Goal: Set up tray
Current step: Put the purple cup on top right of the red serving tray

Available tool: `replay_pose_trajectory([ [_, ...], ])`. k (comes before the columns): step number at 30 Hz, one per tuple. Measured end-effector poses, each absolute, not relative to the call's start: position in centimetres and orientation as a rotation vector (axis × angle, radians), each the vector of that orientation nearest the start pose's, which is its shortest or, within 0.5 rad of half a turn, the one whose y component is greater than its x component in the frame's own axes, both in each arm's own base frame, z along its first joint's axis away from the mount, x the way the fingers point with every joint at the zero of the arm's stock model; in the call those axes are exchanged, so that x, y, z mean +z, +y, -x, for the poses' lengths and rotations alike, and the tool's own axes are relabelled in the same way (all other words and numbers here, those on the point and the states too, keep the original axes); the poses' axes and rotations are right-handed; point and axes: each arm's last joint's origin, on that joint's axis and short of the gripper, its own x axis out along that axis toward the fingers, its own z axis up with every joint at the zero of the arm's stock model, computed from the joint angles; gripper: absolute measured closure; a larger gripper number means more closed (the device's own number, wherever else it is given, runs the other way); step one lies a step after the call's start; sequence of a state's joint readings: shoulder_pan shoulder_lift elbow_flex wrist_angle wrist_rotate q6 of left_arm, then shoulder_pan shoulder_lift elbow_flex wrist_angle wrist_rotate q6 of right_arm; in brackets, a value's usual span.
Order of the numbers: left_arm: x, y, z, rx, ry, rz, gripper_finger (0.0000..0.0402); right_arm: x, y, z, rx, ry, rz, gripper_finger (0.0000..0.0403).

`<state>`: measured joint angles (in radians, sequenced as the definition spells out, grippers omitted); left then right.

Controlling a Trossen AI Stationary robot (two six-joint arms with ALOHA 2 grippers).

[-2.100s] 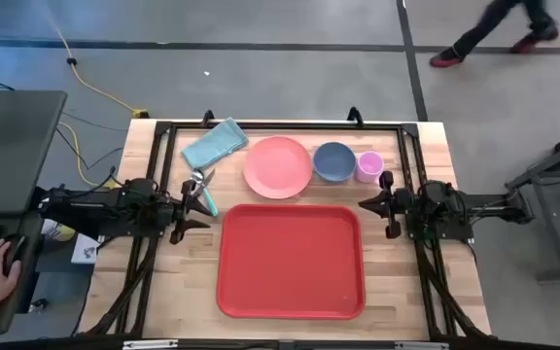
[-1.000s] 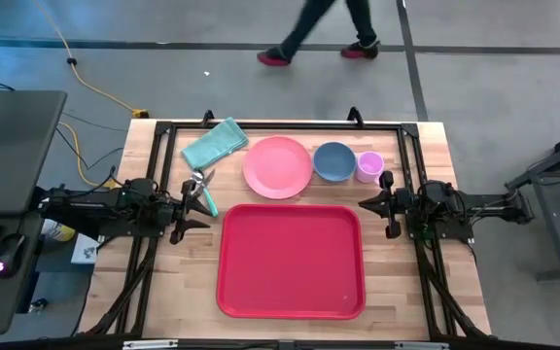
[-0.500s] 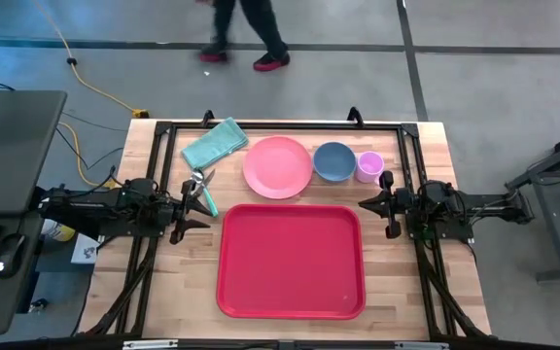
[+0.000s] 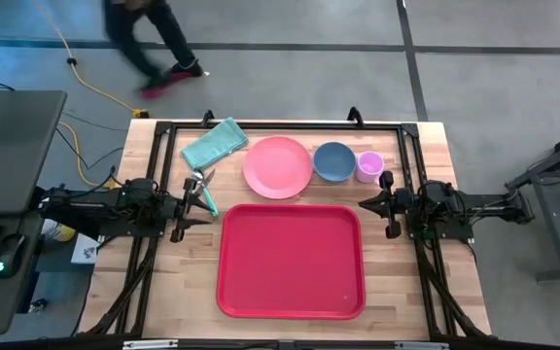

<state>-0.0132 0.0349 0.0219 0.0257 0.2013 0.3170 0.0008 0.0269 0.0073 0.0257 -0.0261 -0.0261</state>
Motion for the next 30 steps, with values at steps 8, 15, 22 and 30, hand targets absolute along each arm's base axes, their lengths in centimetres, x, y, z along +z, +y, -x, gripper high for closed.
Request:
replay_pose_trajectory([
  [8, 17.36, -0.6, -9.81, -0.173, -0.052, -0.086, 0.0208, 16.85, -0.46, -9.85, -0.154, -0.01, 0.232, 0.0402],
  [15, 17.31, -0.44, -9.84, -0.118, -0.042, -0.049, 0.0208, 17.0, -0.51, -9.84, -0.174, -0.022, 0.239, 0.0402],
  [22, 17.33, -0.14, -9.86, -0.015, -0.041, -0.047, 0.0208, 17.14, -0.51, -9.84, -0.172, -0.048, 0.117, 0.0402],
  [30, 17.38, 0.22, -9.84, 0.111, -0.043, -0.044, 0.0208, 17.21, -0.53, -9.82, -0.159, -0.105, -0.464, 0.0402],
])
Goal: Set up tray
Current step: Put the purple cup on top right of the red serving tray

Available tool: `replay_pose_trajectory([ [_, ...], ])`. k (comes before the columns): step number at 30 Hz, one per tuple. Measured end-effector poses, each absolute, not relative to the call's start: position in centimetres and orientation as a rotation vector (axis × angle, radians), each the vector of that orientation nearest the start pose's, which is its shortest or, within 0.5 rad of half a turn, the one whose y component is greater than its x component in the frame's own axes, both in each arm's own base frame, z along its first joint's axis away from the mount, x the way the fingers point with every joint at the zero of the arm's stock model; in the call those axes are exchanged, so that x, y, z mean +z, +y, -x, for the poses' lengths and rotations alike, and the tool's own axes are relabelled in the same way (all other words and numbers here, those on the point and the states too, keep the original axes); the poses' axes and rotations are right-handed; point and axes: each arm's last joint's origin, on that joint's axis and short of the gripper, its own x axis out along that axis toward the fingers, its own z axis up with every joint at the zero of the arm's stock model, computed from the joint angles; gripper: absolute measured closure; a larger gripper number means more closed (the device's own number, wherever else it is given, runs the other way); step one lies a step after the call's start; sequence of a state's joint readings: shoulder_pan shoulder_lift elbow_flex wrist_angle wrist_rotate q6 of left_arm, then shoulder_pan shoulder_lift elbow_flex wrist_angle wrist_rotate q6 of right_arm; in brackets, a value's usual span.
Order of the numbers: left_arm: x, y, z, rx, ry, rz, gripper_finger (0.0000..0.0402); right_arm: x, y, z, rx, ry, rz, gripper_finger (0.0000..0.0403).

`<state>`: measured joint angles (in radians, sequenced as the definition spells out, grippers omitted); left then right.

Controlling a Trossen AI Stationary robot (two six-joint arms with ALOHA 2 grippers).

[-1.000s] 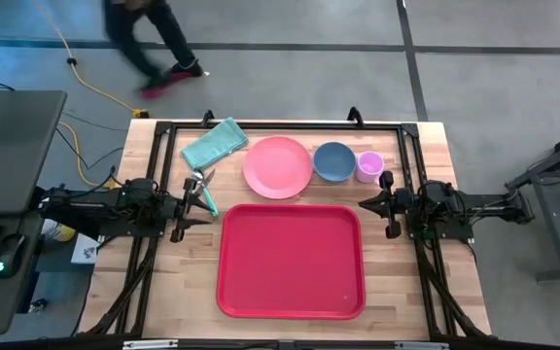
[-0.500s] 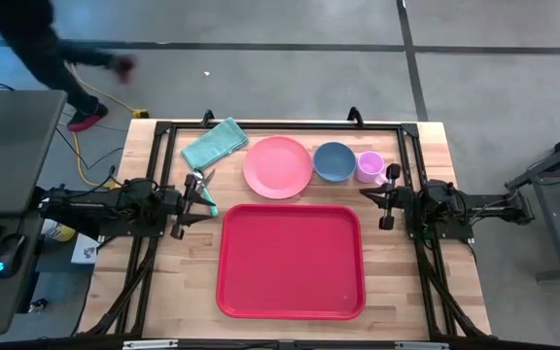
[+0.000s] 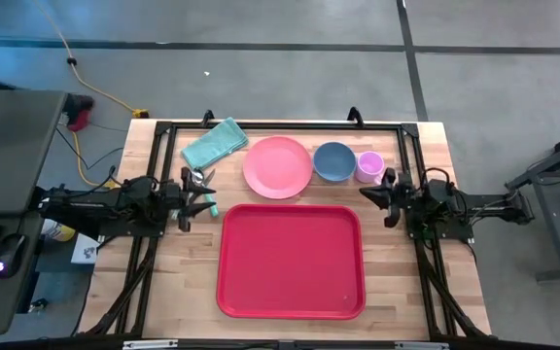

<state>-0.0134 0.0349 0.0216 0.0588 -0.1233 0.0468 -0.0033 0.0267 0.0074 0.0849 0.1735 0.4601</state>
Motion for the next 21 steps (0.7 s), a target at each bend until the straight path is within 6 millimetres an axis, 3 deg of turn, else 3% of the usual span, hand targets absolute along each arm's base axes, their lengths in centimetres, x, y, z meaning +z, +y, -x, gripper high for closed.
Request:
replay_pose_trajectory([
  [10, 17.32, 0.3, -9.83, 0.137, -0.032, -0.078, 0.0208, 17.29, -0.5, -9.83, -0.129, -0.131, -0.744, 0.0402],
  [21, 17.32, 0.36, -9.82, 0.157, -0.029, -0.097, 0.0208, 17.37, -0.53, -9.82, -0.141, -0.135, -0.647, 0.0402],
])
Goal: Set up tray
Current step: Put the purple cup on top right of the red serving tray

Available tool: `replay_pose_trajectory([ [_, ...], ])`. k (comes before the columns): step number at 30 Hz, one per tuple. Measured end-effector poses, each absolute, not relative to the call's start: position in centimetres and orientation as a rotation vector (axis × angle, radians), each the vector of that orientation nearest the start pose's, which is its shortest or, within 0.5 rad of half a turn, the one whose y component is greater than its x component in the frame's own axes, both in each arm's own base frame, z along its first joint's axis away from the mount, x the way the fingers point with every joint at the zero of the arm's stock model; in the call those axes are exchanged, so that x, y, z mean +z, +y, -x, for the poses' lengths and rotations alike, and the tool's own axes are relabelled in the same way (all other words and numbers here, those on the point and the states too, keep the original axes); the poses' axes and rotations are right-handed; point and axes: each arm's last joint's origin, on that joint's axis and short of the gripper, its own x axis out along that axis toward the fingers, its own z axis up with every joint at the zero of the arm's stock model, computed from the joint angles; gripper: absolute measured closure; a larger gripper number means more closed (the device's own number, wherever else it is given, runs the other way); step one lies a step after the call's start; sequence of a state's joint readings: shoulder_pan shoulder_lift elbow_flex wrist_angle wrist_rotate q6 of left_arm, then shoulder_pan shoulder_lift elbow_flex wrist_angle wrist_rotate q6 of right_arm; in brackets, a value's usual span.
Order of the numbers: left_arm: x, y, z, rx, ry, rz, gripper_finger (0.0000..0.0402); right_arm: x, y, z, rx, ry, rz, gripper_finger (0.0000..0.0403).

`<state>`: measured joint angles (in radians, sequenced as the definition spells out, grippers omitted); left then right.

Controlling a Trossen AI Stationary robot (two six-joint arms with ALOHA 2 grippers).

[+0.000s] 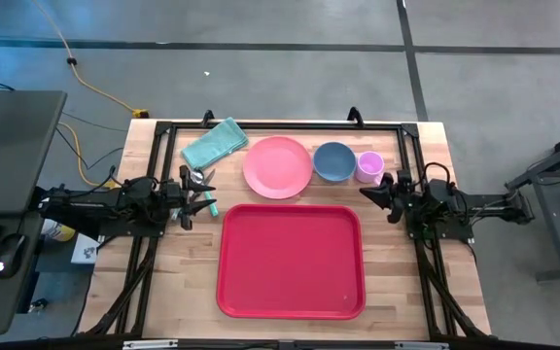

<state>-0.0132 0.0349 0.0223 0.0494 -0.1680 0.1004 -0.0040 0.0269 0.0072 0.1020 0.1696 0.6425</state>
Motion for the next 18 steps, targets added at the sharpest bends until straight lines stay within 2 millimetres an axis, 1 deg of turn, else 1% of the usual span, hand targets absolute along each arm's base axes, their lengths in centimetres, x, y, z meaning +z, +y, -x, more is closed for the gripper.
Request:
replay_pose_trajectory([
  [4, 17.3, 0.4, -9.8, 0.157, -0.029, -0.097, 0.0208, 17.9, -0.7, -9.7, -0.186, -0.163, -0.569, 0.0401],
  [6, 17.3, 0.4, -9.8, 0.158, -0.029, -0.097, 0.0208, 19.2, -0.7, -9.4, -0.209, -0.203, -0.513, 0.0393],
  [8, 17.3, 0.4, -9.8, 0.159, -0.029, -0.097, 0.0208, 20.7, -0.8, -9.0, -0.221, -0.234, -0.463, 0.0375],
  [11, 17.4, 0.4, -9.8, 0.167, -0.036, -0.096, 0.0208, 22.4, -0.9, -8.4, -0.263, -0.21, -0.442, 0.0327],
  [15, 17.4, 0.4, -9.8, 0.168, -0.037, -0.095, 0.0208, 24.3, -1.0, -7.7, -0.332, -0.113, -0.423, 0.0239],
  [18, 17.4, 0.4, -9.8, 0.174, -0.037, -0.096, 0.0208, 26.1, -1.2, -7.1, -0.41, -0.037, -0.401, 0.0171],
])
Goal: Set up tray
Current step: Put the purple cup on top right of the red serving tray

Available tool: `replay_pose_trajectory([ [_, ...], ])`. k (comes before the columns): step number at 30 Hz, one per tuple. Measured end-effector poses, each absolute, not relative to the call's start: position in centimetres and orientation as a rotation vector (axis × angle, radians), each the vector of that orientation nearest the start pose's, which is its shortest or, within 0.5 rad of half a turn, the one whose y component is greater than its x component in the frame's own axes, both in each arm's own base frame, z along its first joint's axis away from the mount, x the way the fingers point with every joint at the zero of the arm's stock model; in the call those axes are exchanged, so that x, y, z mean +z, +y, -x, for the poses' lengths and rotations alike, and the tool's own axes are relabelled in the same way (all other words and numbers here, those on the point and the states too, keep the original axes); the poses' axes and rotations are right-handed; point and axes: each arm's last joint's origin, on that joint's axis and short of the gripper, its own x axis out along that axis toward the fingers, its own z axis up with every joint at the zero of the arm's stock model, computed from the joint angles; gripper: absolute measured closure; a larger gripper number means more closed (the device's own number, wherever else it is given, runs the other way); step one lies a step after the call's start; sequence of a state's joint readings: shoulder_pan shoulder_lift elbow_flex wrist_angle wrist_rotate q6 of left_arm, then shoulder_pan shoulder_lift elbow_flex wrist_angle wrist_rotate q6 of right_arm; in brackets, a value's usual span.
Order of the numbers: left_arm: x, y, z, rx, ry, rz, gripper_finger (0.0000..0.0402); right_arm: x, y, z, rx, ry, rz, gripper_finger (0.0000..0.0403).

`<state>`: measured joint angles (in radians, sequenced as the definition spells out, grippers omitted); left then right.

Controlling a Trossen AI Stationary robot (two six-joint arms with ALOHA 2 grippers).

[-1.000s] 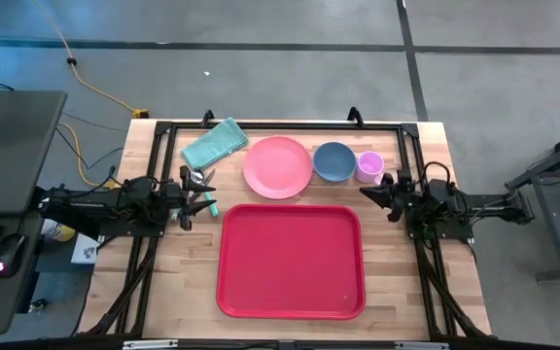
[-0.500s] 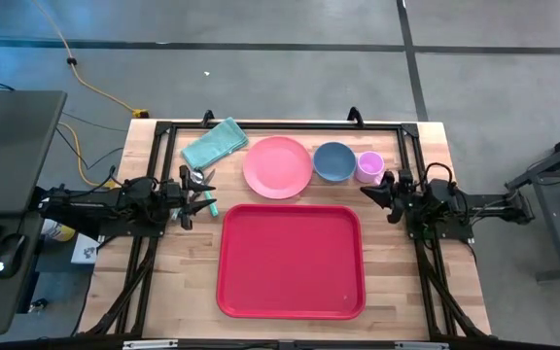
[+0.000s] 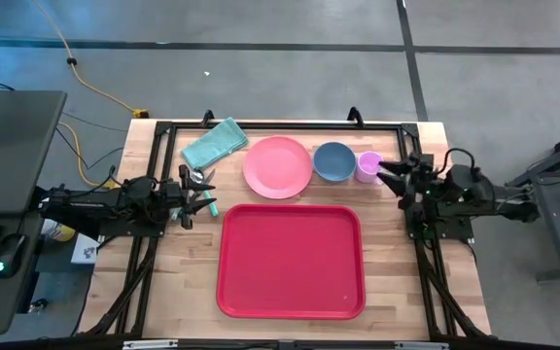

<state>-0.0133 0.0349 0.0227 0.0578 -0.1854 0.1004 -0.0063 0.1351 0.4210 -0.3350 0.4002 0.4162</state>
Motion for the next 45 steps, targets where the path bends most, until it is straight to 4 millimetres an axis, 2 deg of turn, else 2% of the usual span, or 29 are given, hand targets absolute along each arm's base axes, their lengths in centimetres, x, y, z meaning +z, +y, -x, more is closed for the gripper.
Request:
replay_pose_trajectory([
  [3, 17.4, 0.4, -9.8, 0.183, -0.037, -0.095, 0.0208, 27.9, -1.4, -6.5, -0.526, 0.056, -0.348, 0.0121],
  [6, 17.4, 0.4, -9.8, 0.184, -0.035, -0.095, 0.0208, 29.8, -1.7, -6.0, -0.663, 0.141, -0.292, 0.0098],
  [9, 17.3, 0.4, -9.8, 0.184, -0.028, -0.096, 0.0208, 31.3, -1.9, -6.0, -0.755, 0.238, -0.255, 0.0094],
  [13, 17.4, 0.4, -9.8, 0.187, -0.029, -0.095, 0.0208, 32.3, -2.0, -6.7, -0.842, 0.43, -0.267, 0.0094],
  [16, 17.4, 0.5, -9.8, 0.191, -0.029, -0.095, 0.0208, 33.0, -2.2, -7.9, -0.886, 0.541, -0.305, 0.0094],
  [21, 17.4, 0.5, -9.8, 0.194, -0.029, -0.095, 0.0208, 34.3, -3.0, -10.2, -0.907, 0.627, -0.406, 0.0093],
  [24, 17.4, 0.5, -9.8, 0.193, -0.029, -0.095, 0.0208, 34.3, -3.8, -11.2, -0.969, 0.694, -0.486, 0.0093],
  [30, 17.4, 0.5, -9.8, 0.194, -0.029, -0.095, 0.0208, 32.8, -5.6, -12.6, -1.059, 0.843, -0.635, 0.0094],
  [35, 17.4, 0.5, -9.8, 0.193, -0.029, -0.095, 0.0208, 31.8, -7.1, -12.8, -1.169, 0.94, -0.711, 0.0104],
  [45, 17.4, 0.5, -9.8, 0.193, -0.029, -0.095, 0.0208, 31.0, -9.4, -13.2, -1.208, 1.001, -0.747, 0.0117],
])
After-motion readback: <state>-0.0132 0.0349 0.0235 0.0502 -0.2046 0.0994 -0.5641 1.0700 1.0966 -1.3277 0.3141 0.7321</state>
